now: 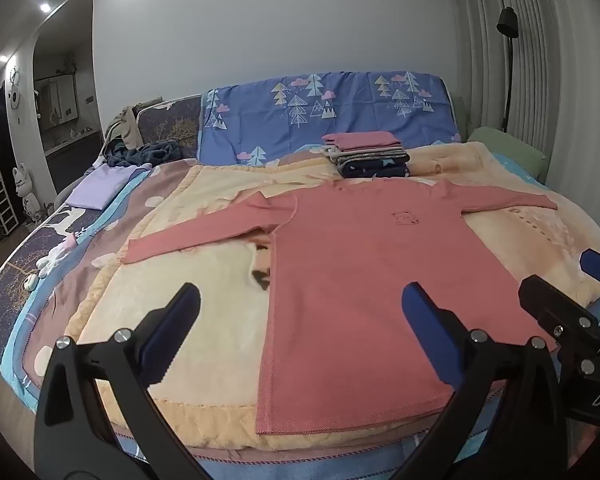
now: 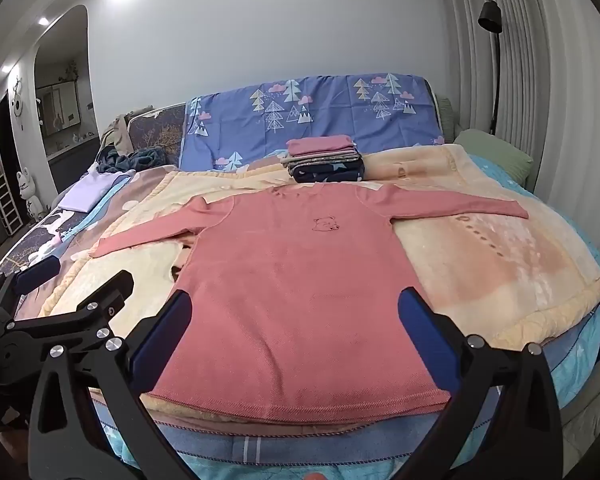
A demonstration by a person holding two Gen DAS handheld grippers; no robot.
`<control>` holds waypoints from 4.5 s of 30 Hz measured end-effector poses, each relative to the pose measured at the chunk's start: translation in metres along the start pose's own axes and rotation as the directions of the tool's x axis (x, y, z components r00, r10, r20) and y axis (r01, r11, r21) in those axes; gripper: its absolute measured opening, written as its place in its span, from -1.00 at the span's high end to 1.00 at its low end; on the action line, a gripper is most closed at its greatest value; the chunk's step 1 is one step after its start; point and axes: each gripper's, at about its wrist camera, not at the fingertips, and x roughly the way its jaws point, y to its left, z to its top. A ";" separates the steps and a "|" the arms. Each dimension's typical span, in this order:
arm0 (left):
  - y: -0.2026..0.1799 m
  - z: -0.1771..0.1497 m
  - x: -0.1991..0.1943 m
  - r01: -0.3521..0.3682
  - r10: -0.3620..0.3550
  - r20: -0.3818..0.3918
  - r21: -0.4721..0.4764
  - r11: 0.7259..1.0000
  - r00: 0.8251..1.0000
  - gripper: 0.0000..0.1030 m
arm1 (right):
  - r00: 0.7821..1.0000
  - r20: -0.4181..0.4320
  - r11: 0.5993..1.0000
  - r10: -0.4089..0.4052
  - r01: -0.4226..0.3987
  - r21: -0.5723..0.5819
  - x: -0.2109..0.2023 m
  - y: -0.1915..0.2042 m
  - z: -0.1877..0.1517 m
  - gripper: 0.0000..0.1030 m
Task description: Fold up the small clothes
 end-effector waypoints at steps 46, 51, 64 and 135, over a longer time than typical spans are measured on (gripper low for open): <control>0.001 -0.002 -0.012 0.022 -0.021 0.053 -0.019 1.000 0.998 -0.96 | 1.000 -0.007 0.999 0.030 -0.030 0.032 0.000 -0.006 -0.008 -0.97; 0.002 -0.002 -0.012 0.021 -0.020 0.064 -0.014 1.000 0.998 -0.96 | 0.998 0.004 0.998 0.056 -0.056 0.038 -0.001 -0.003 -0.011 -0.97; 0.000 -0.003 -0.006 0.040 -0.039 0.056 -0.028 0.999 0.998 -0.96 | 0.998 0.001 0.997 0.056 -0.056 0.059 0.005 -0.009 -0.011 -0.97; 0.387 -0.041 0.292 -0.151 -0.099 -0.219 -0.877 0.456 0.971 -0.16 | 0.952 -0.099 0.937 0.289 -0.260 0.232 0.137 -0.033 -0.027 -0.97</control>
